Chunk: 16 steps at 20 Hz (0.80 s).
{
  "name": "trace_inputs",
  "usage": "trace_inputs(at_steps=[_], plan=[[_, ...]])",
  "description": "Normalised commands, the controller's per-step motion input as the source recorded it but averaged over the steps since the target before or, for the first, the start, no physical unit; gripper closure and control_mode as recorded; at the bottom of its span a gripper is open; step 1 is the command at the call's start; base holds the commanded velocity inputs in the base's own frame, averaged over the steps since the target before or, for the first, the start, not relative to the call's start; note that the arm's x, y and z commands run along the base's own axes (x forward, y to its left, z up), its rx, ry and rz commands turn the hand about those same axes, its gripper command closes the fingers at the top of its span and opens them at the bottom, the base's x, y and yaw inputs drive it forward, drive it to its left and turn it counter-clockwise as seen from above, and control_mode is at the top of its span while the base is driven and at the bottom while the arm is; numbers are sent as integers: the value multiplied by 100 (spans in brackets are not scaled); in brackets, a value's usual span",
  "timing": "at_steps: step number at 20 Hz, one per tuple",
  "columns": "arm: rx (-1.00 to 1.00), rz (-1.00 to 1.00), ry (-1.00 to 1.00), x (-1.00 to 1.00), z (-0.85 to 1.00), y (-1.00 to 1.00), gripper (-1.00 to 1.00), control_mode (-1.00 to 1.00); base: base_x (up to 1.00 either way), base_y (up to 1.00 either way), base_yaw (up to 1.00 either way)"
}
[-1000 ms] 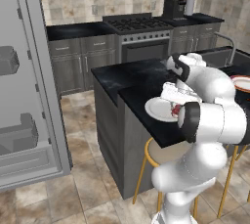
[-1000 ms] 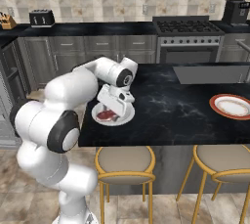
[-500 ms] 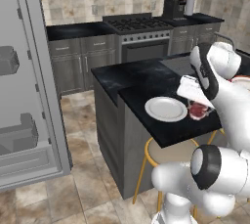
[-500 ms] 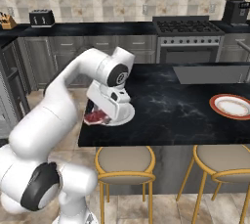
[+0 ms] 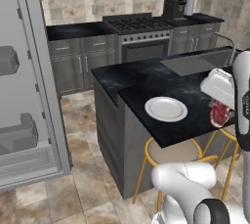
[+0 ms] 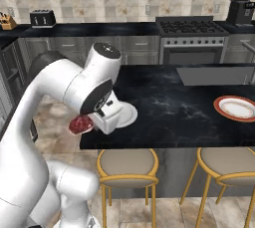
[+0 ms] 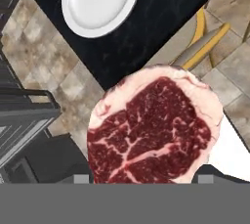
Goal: Transport the steak and lime to the fridge. Place the steak on the rack containing meat and place the lime on the rack containing the vegetable, ensuring meats and vegetables are on different racks.
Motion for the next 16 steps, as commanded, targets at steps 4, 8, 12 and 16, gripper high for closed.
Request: trace_inputs(at_steps=[4, 8, 12, 16], plan=[[-2, 0, -49, -53, 60, 16, 100, -100, 0, 0, 0], [0, 0, 0, -14, 92, 20, 100, -100, 0, 0, 0], [0, 0, -1, -37, 79, 26, 100, -100, 0, 0, 0], [-7, 0, -1, -42, 13, 17, 100, -100, 0, 0, 0]])
